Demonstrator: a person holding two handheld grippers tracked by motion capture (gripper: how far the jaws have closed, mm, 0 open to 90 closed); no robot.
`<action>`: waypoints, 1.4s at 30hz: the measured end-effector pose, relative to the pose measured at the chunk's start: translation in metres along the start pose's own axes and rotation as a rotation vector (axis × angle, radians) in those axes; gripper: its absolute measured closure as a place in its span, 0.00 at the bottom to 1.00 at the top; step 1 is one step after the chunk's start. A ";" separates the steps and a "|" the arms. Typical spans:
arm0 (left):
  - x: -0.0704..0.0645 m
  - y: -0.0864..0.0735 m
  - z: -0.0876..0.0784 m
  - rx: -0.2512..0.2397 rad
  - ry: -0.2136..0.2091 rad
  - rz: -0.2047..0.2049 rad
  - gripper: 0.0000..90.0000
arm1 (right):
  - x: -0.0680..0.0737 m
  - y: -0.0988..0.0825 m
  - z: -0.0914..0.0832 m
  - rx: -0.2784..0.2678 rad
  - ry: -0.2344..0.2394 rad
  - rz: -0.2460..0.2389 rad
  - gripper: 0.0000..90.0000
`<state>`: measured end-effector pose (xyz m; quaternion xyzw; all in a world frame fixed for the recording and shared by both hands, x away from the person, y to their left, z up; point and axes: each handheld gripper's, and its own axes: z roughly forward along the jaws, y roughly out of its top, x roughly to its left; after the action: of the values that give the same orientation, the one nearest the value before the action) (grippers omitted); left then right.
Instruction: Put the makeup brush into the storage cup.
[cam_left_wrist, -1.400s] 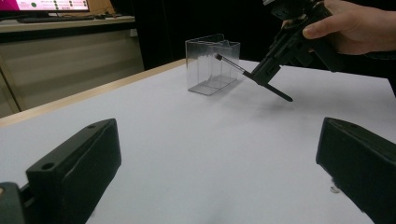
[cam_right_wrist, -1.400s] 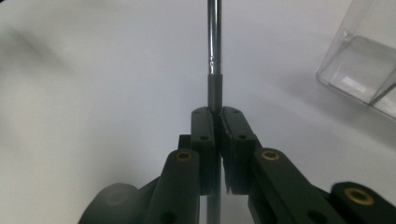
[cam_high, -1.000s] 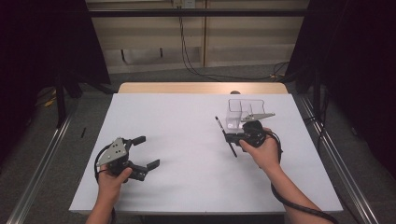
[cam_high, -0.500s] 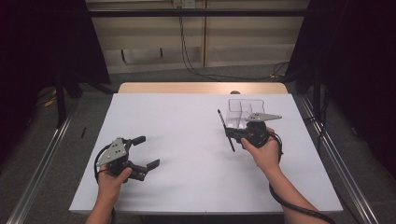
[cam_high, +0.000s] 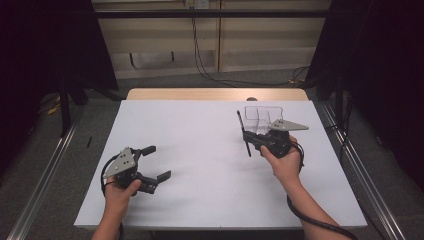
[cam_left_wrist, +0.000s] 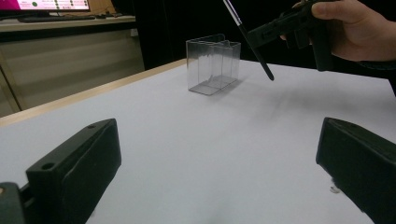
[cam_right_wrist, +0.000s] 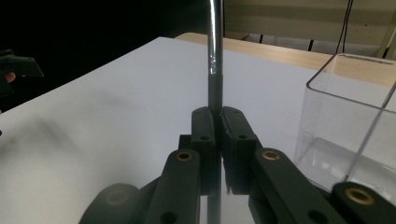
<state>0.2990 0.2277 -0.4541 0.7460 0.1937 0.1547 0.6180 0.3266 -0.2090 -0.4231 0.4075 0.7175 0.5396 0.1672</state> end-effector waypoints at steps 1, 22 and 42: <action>0.000 0.000 0.000 0.000 0.000 0.000 0.00 | 0.000 0.000 0.000 -0.008 0.000 -0.002 0.94; 0.000 0.000 0.000 -0.004 0.000 -0.005 0.00 | -0.003 0.002 -0.006 -0.130 -0.018 0.000 0.94; 0.000 0.000 0.000 -0.007 -0.001 -0.007 0.00 | -0.009 0.006 -0.008 -0.204 -0.040 0.006 0.94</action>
<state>0.2987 0.2276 -0.4541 0.7432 0.1955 0.1530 0.6214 0.3292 -0.2206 -0.4170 0.4012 0.6541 0.6022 0.2205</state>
